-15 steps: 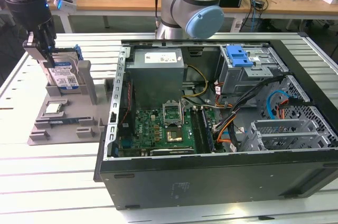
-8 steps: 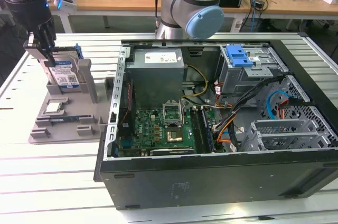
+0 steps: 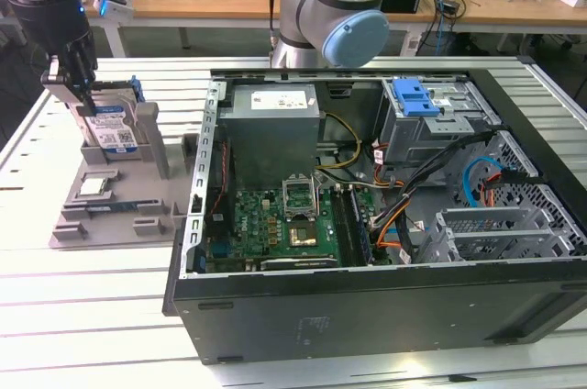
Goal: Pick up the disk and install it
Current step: 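Pick up the disk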
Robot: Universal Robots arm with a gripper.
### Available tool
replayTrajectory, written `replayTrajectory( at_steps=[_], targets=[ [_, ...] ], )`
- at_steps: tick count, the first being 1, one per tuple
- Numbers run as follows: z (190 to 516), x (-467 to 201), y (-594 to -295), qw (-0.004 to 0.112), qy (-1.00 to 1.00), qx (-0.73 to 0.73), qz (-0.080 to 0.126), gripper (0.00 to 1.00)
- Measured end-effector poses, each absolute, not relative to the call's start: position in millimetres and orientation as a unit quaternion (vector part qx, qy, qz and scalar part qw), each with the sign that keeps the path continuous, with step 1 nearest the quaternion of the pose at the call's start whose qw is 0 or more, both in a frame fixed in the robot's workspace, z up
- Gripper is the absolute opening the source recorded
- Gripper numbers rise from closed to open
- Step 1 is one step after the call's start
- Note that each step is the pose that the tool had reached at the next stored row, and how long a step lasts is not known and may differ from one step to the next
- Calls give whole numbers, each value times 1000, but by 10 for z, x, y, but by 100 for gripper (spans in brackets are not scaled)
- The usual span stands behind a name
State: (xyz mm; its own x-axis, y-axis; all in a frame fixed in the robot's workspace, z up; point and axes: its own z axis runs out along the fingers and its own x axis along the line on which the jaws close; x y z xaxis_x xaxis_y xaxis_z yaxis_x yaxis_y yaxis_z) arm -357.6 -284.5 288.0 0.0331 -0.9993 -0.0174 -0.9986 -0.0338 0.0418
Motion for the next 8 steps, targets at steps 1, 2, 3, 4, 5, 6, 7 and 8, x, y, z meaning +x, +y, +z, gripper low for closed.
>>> replayTrajectory(
  at_steps=[1, 2, 3, 4, 5, 6, 7, 8],
  targets=[
    [2880, -3576, -2845, 9, -695, 719, -21, 37],
    [2880, -3576, -2844, 9, -695, 719, -21, 37],
    [2880, -3576, -2845, 9, -695, 719, -21, 37],
    [2880, -3576, -2845, 9, -695, 719, -21, 37],
    [2880, -3575, -2845, 9, -695, 719, -21, 37],
    [2880, -3574, -2844, 9, -695, 719, -21, 37],
    [2936, -3575, -2845, 9, -695, 719, -21, 37],
    [2980, -3574, -2845, 9, -695, 719, -21, 37]
  ],
)
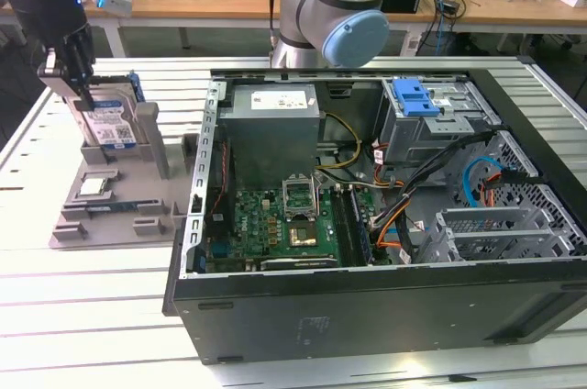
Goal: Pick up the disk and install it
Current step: 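Pick up the disk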
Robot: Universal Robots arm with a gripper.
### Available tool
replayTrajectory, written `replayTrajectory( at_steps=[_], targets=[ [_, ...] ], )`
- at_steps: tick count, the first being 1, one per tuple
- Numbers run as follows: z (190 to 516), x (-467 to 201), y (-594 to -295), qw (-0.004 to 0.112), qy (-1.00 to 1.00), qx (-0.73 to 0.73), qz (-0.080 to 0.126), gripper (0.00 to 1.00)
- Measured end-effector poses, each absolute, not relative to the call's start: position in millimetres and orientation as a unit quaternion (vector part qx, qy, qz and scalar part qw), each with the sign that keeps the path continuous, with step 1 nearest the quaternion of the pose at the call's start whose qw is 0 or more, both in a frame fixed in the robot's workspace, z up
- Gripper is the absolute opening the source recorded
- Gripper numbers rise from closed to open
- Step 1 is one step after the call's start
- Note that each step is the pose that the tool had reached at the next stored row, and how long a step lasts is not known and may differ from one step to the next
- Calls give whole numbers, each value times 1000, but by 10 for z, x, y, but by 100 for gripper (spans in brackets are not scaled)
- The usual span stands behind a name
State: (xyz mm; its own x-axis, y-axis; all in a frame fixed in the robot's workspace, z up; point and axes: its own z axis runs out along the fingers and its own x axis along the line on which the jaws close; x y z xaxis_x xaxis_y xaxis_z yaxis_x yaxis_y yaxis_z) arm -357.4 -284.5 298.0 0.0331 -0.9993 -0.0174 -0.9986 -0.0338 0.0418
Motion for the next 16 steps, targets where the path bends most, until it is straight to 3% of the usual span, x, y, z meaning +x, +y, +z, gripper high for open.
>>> replayTrajectory(
  at_steps=[16],
  targets=[
    [3280, -3575, -2833, 9, -695, 719, -21, 37]
  ],
)
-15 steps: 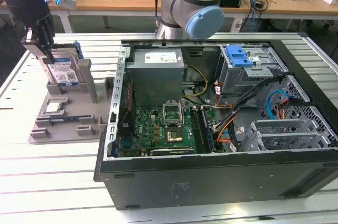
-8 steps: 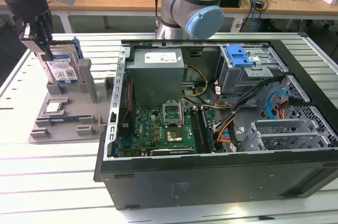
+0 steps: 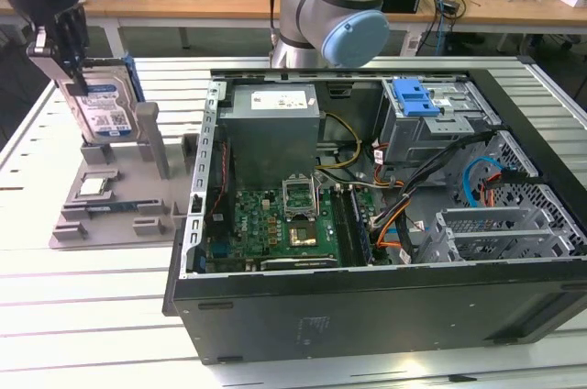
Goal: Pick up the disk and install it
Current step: 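Pick up the disk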
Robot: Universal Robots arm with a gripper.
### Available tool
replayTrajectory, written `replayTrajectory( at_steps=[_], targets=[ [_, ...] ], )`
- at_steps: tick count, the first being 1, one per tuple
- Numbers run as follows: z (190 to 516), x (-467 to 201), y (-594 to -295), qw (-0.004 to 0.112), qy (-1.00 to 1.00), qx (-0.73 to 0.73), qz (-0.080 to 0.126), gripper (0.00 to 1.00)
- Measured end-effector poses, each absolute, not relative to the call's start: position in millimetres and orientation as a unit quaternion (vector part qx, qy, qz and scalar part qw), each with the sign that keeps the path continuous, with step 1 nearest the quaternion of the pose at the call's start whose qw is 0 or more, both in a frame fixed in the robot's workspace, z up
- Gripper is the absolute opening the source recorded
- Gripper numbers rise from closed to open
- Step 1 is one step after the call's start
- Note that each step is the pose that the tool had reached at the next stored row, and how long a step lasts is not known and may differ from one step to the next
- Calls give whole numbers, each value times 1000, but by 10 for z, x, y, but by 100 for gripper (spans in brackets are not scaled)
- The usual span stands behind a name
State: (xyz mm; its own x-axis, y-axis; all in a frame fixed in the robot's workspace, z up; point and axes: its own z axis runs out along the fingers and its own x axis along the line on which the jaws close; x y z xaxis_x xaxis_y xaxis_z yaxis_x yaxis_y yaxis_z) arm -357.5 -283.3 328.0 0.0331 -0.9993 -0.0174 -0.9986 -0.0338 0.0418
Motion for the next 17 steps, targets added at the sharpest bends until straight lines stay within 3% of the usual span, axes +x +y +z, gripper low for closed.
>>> replayTrajectory(
  at_steps=[17],
  targets=[
    [3645, -3575, -2807, 9, -695, 719, -21, 37]
  ],
)
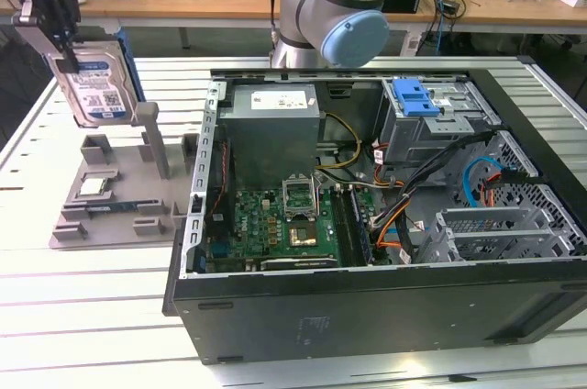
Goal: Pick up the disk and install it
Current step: 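Pick up the disk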
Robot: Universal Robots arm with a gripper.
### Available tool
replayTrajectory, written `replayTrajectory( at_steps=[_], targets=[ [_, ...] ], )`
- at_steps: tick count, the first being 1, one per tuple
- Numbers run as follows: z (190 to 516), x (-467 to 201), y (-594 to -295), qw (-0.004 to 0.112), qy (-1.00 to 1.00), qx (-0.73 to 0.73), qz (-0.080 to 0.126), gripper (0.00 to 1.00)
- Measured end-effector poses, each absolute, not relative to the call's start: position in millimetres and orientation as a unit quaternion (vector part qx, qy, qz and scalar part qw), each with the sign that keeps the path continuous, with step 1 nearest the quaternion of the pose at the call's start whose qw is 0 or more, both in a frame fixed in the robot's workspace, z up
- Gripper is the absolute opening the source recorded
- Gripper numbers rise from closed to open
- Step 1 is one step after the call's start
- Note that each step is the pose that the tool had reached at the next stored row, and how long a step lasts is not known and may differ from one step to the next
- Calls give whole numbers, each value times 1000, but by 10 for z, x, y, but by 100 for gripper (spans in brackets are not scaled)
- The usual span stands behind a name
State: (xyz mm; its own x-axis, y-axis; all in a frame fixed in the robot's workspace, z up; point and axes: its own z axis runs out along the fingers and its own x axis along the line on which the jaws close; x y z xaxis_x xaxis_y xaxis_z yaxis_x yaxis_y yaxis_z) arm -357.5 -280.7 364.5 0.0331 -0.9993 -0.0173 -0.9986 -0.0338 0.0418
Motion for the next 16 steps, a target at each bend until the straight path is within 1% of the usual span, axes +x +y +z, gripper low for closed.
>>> replayTrajectory(
  at_steps=[16],
  targets=[
    [3992, -3575, -2798, 9, -695, 719, -21, 37]
  ],
)
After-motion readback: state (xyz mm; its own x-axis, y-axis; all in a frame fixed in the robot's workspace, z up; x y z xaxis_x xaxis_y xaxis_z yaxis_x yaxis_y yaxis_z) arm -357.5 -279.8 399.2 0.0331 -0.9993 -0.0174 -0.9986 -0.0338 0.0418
